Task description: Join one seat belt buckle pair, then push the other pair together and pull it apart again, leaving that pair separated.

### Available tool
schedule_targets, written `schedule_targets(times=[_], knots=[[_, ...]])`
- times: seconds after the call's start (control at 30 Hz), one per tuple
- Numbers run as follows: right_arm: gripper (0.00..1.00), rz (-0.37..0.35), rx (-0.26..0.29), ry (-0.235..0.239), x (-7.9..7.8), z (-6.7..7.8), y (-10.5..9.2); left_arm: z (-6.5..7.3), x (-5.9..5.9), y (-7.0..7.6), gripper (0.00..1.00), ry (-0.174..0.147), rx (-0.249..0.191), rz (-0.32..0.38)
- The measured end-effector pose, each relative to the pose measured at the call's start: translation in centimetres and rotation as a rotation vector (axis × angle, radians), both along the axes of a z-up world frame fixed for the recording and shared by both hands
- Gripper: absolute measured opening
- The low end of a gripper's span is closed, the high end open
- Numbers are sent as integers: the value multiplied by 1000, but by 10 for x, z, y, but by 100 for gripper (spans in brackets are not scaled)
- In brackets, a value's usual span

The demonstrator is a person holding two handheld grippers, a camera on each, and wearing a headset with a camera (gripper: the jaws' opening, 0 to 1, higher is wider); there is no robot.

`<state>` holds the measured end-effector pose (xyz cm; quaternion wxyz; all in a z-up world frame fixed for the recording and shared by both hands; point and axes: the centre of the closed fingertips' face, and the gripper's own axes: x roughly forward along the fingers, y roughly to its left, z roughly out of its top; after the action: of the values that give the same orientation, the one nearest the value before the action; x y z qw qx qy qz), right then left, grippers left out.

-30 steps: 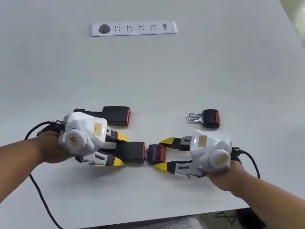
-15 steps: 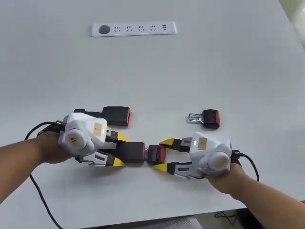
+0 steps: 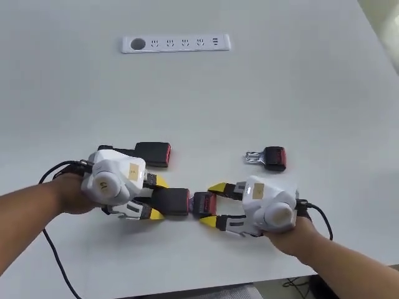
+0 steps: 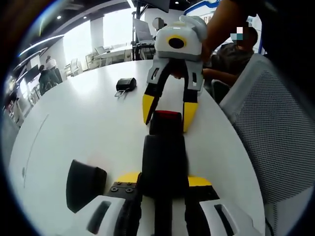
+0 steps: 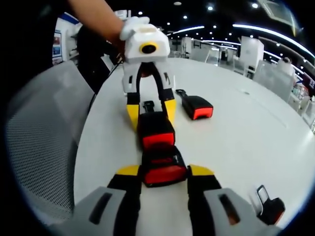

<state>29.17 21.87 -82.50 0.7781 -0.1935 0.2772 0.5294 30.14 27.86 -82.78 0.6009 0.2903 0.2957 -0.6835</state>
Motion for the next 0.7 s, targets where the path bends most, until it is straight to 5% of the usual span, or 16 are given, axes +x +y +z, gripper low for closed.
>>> schedule_targets(times=[0.03,0.07,0.1,0.13,0.2,0.27,0.37,0.5,0.7], knots=[[37,1,-6,-5,0,1,1,1,0,-1,34,2,3,7],[38,-26,12,-6,2,7,1,2,-3,-2,36,60,8,68],[42,-57,45,1,4,12,3,3,-4,-2,39,84,11,95],[48,-81,67,10,5,16,3,4,-3,-2,41,74,13,93],[64,-126,103,17,9,24,0,2,-3,9,44,40,84,79],[74,-142,101,25,8,26,-6,10,-7,9,50,65,66,100],[76,-148,115,20,6,30,-13,29,-3,7,59,42,-11,138],[77,-168,120,18,10,34,-24,41,6,13,72,27,-25,189],[76,-170,81,-10,26,39,-49,53,25,20,73,-20,-29,202]])
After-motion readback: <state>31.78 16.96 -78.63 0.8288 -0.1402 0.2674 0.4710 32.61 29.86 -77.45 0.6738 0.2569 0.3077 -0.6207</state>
